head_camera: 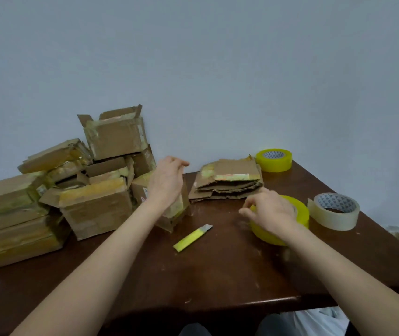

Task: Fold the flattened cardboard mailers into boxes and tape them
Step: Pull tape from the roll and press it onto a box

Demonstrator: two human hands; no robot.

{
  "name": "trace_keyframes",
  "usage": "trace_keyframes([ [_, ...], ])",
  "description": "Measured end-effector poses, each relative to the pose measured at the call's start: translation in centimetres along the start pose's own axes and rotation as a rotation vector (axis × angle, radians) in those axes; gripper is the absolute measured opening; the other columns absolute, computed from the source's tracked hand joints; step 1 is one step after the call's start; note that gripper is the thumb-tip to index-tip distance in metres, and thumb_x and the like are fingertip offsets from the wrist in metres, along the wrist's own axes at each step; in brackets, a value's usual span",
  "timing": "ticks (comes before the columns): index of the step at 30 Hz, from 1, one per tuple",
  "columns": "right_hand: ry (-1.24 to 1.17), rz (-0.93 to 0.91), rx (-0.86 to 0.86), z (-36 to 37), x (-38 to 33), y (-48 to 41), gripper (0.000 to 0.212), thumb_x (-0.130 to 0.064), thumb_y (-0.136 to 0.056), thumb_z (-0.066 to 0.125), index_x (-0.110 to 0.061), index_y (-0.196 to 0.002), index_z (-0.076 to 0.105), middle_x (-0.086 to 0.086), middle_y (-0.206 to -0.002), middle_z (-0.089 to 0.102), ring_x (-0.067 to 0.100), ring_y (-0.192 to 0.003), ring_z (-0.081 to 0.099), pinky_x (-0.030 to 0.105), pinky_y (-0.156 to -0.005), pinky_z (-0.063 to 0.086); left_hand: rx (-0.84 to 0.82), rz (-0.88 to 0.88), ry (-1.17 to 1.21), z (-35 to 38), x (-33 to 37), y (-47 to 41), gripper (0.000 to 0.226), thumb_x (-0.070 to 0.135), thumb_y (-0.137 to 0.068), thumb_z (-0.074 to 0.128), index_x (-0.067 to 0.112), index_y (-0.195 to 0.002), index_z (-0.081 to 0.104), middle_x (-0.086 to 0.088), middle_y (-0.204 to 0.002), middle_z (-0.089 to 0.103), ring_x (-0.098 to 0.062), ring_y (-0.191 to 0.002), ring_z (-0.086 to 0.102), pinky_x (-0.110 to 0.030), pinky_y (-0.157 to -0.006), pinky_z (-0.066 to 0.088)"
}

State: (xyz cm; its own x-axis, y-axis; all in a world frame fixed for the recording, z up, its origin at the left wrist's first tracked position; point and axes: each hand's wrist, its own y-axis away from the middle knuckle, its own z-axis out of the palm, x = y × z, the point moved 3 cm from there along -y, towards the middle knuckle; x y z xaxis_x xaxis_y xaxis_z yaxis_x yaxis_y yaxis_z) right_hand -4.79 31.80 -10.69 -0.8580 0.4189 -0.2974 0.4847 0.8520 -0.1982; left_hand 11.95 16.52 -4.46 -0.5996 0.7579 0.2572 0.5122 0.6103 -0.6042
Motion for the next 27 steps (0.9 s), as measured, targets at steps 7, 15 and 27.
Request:
trace_keyframes([
  [7,-0.363,-0.245,-0.028,1.1,-15.5,-5.0,0.054,-0.041,-0.102,0.035,-0.012,-0.148,0.034,0.011,-0.156,0.028,0.028,-0.142,0.029,0.04,-0.111,0.03,-0.228,-0.269,-0.128,-0.7,-8.3,-3.1,0.036,0.015,-0.1,0.032,0.0,-0.121,0.058,-0.02,-0.128,0.057,-0.034,-0.117,0.052,-0.04,-0.098,0.041],
  [15,-0.53,-0.066,-0.024,6.2,-17.4,-6.8,0.053,-0.044,-0.103,0.028,-0.022,-0.151,0.028,-0.002,-0.163,0.003,0.027,-0.143,0.029,0.041,-0.106,0.034,-0.547,-0.325,-0.393,1.1,-8.4,-4.1,0.085,0.072,-0.09,0.02,0.006,-0.137,0.045,-0.022,-0.138,0.048,-0.037,-0.124,0.045,-0.041,-0.098,0.036],
  [27,-1.512,0.265,0.171,0.7,-14.5,-8.6,0.026,-0.024,-0.079,0.079,-0.011,-0.094,0.061,0.005,-0.09,0.067,0.019,-0.083,0.065,0.033,-0.069,0.055,0.261,-0.269,0.321,-5.9,-3.6,-4.8,0.047,0.041,-0.086,0.063,0.018,-0.126,0.059,-0.002,-0.121,0.049,-0.015,-0.112,0.049,-0.027,-0.097,0.04],
])
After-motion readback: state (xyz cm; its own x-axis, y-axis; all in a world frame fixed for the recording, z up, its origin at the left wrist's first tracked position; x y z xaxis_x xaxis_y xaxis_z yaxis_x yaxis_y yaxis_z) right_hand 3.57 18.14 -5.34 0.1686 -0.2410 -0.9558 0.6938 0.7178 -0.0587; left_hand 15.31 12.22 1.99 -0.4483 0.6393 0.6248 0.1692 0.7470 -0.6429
